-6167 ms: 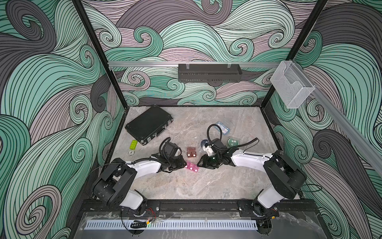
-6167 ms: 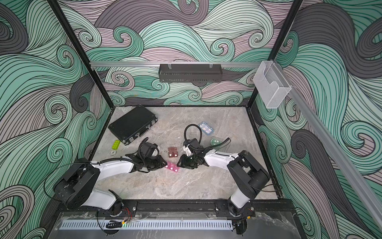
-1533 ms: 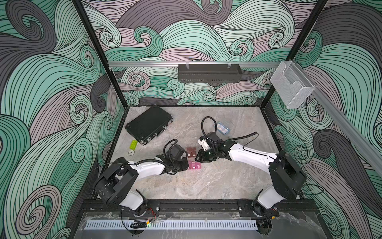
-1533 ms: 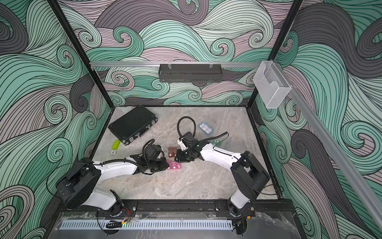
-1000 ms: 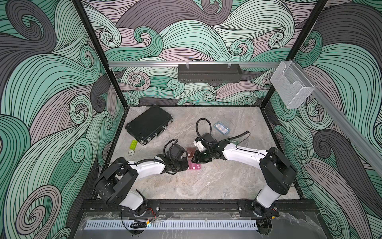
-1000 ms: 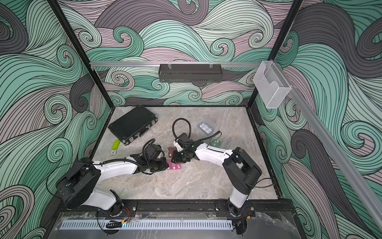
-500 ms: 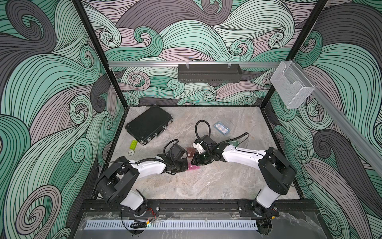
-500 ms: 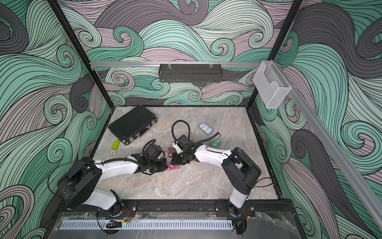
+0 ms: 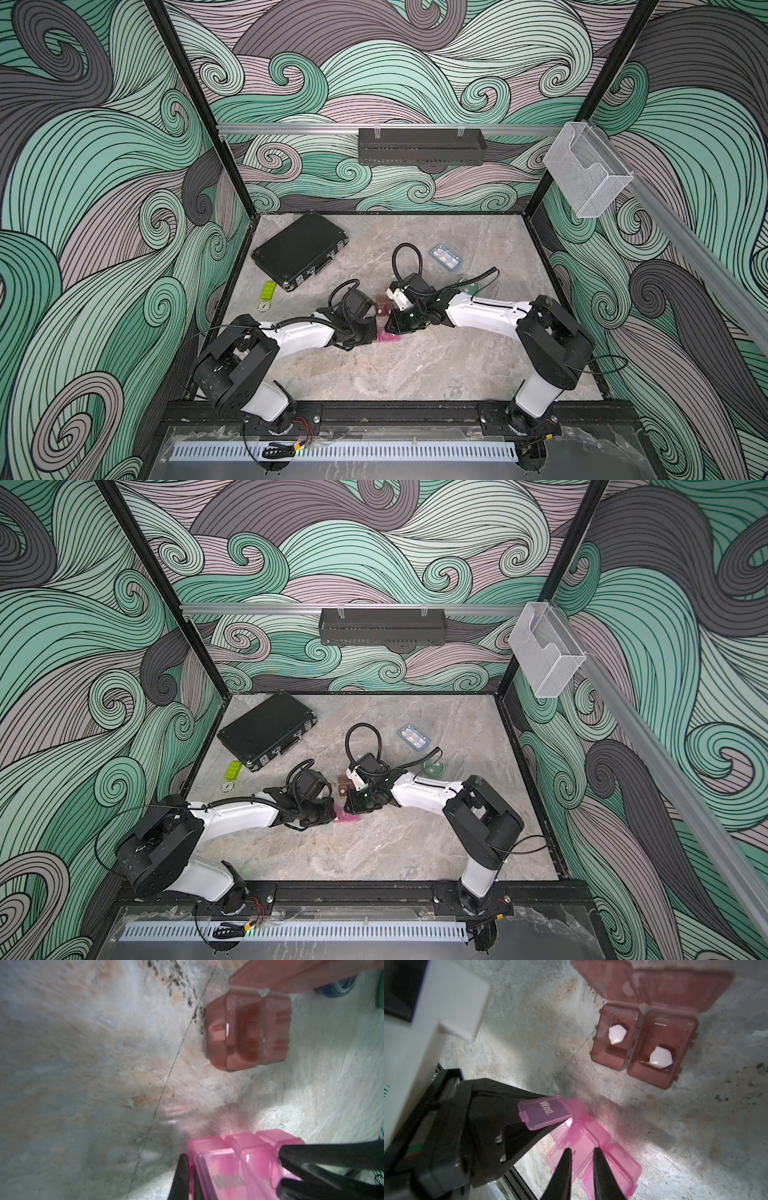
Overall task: Close pillboxes
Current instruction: Close the lid on the pillbox.
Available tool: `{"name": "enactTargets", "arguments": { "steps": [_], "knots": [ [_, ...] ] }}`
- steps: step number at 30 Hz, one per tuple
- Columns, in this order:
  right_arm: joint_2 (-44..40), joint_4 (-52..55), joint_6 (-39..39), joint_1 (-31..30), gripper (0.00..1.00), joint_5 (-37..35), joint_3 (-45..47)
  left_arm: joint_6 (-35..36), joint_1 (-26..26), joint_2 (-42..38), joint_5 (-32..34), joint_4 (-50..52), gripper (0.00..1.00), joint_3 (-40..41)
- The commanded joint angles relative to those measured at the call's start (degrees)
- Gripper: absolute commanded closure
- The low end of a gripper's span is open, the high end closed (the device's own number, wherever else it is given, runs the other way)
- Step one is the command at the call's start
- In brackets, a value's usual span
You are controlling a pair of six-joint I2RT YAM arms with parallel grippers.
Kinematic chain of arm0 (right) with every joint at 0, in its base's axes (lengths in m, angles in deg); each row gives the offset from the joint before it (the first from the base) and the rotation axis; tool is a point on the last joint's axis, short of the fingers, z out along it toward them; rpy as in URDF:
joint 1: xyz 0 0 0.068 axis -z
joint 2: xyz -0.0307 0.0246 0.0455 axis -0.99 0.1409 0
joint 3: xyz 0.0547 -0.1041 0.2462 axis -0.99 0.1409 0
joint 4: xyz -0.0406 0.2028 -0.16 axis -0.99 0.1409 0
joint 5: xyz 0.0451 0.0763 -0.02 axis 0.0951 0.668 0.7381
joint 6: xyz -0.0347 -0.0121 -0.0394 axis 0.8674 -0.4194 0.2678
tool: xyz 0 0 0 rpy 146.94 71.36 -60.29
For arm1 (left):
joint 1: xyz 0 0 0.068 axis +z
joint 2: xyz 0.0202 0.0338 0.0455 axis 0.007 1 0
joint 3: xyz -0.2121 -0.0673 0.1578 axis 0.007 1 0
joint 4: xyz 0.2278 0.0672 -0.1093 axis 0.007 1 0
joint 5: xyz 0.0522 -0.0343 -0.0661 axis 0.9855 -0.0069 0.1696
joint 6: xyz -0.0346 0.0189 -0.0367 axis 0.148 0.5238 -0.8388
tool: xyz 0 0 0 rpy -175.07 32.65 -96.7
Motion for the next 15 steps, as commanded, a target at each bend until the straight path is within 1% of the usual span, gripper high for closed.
{"name": "enactTargets", "arguments": {
  "steps": [1,4,8,15],
  "knots": [
    [2.53,1.21,1.93,-0.88,0.78,0.54,2.01,0.57,-0.51,-0.84,1.15,0.96,1.0,-2.4],
    [2.88,-0.33,2.21,-1.05,0.77,1.62,2.53,0.61,-0.51,-0.71,1.15,0.92,0.99,-2.4],
    [3.09,-0.67,3.2,-1.31,0.73,2.22,2.8,0.58,-0.51,-0.57,1.41,0.88,0.98,-2.27],
    [3.58,0.54,5.01,-1.69,0.75,2.22,2.66,0.57,-0.51,-0.64,1.68,0.97,0.98,-2.27]
  ]
}}
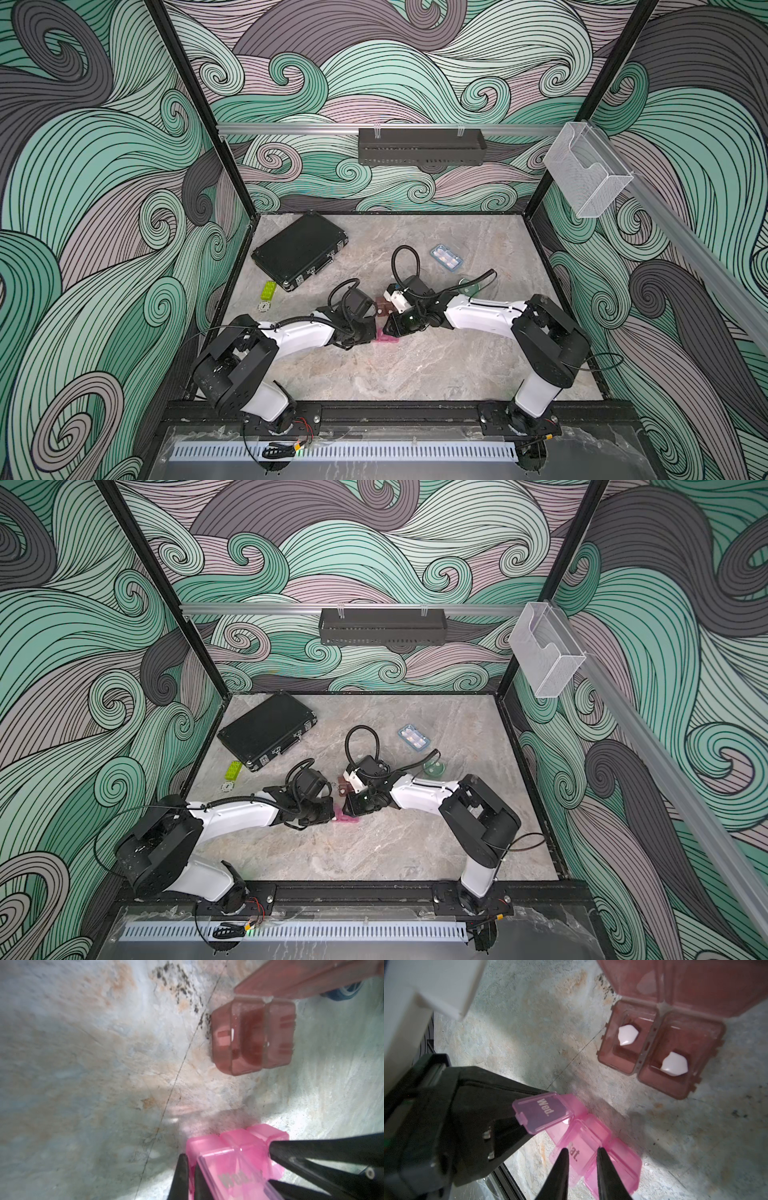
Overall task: Close pillboxes
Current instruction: Close the lid on the pillbox.
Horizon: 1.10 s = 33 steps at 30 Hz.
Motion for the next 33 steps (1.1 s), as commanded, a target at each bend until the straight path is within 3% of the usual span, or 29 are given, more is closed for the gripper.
{"name": "enactTargets", "arguments": {
  "steps": [1,20,33],
  "knots": [
    [2.81,3.67,1.86,-1.41,0.75,1.17,1.4,-0.24,-0.51,-0.51,0.43,-0.33,0.98,-1.73],
    [5.31,15.02,5.28,-5.22,0.73,-11.01,-4.52,-0.68,-0.51,-0.16,1.31,0.48,0.97,-2.21],
    [6.34,20.48,3.51,-6.74,0.83,-14.41,-5.6,-2.13,-0.42,0.81,1.05,-0.58,0.98,-1.99]
  ]
}}
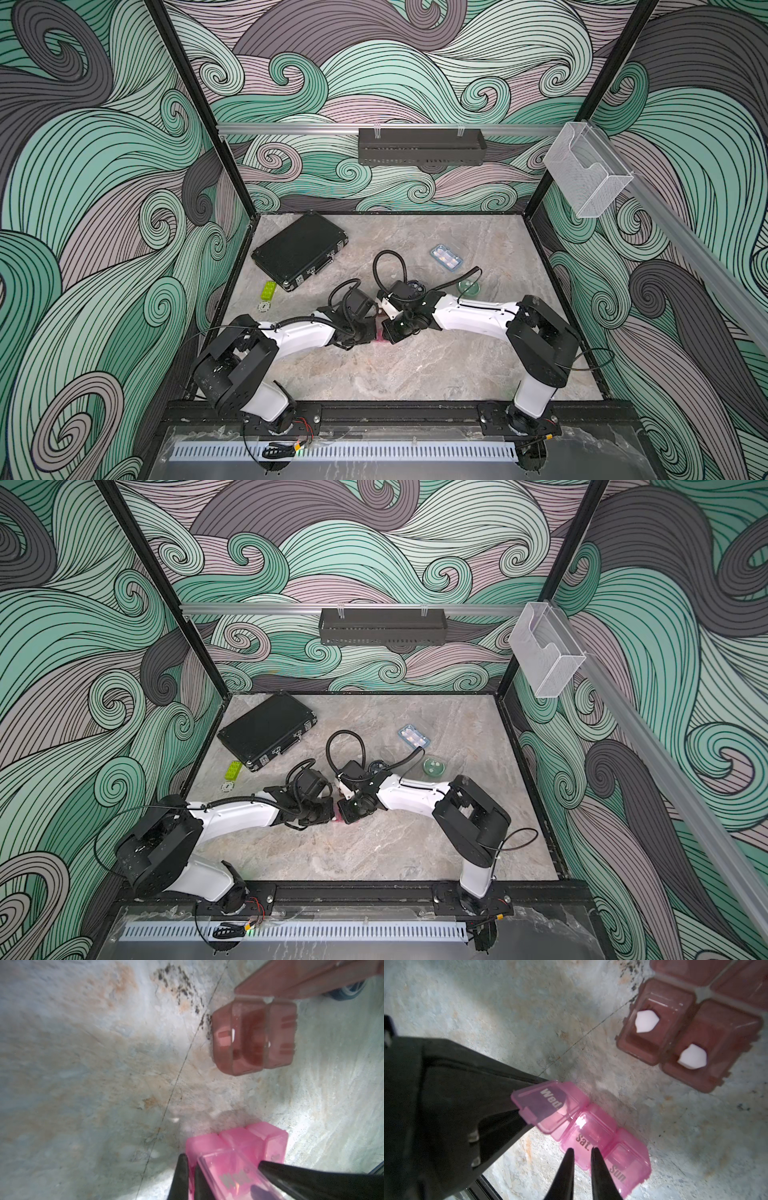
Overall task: Close pillboxes
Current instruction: Close the lid on the pillbox.
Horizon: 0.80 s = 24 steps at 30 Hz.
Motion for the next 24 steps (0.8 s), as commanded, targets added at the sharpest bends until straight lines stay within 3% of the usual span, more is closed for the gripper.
{"name": "enactTargets", "arguments": {
  "steps": [1,17,24],
  "knots": [
    [3.97,8.3,-0.9,-1.27,0.83,-4.01,1.45,-1.93,-0.16,0.79,0.02,-1.15,0.98,-1.73],
    [8.77,14.12,-5.17,-4.73,0.9,-11.07,-2.97,-4.41,-0.16,0.51,-0.51,-3.36,0.99,-0.23],
    [8.21,14.74,-6.51,-5.4,0.94,-10.96,-2.18,-5.0,-0.16,0.88,-0.33,-2.95,1.0,-0.5]
  ]
}}
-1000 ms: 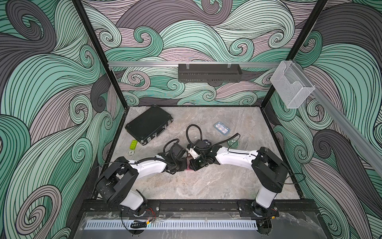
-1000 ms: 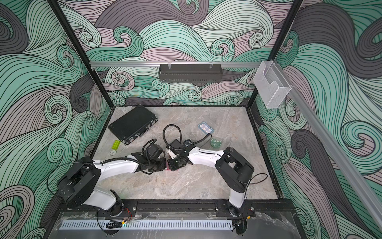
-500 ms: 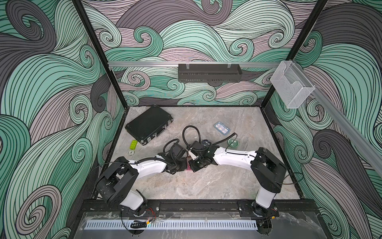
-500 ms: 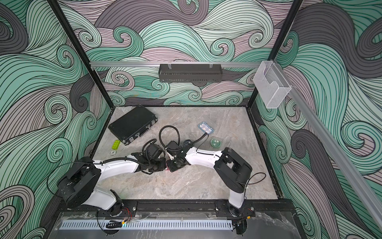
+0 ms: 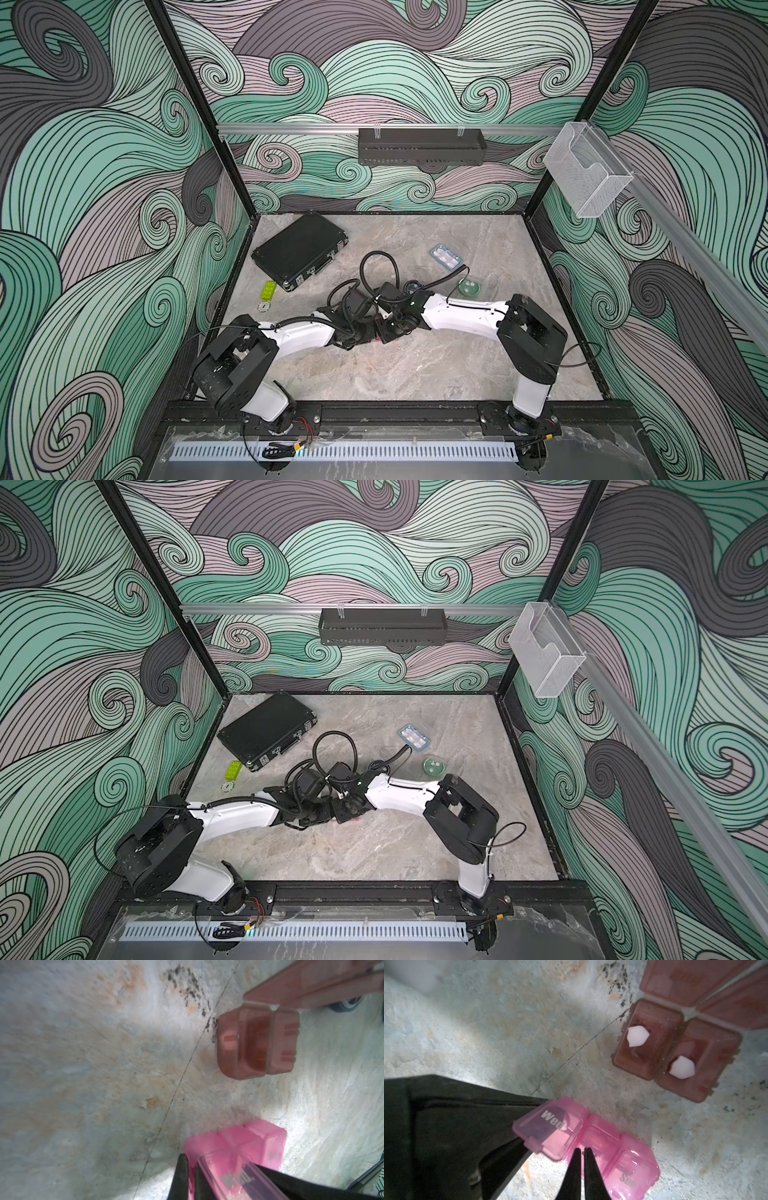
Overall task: Close pillboxes
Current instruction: Close the lid on the pillbox.
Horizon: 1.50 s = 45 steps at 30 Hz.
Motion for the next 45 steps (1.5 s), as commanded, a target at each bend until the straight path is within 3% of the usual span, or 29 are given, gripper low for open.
{"name": "enactTargets", "arguments": {
  "steps": [1,9,39,45],
  "knots": [
    [4.45,10.37,-1.53,-2.36,0.95,-3.15,3.83,-2.2,-0.1,0.86,-0.09,-2.46,1.0,-0.71],
    [5.63,9.97,-3.11,-2.48,1.0,-2.51,4.75,-2.61,-0.16,0.81,-0.07,-2.59,1.0,-0.96],
    [11.71,11.7,-6.07,-5.02,1.0,-7.65,3.82,-3.09,-0.16,2.28,-0.51,-3.0,1.0,-1.33],
    [7.03,9.45,-6.99,-4.98,1.0,-6.44,7.66,-2.69,-0.14,1.58,0.01,-1.9,1.0,-1.77]
  ]
}}
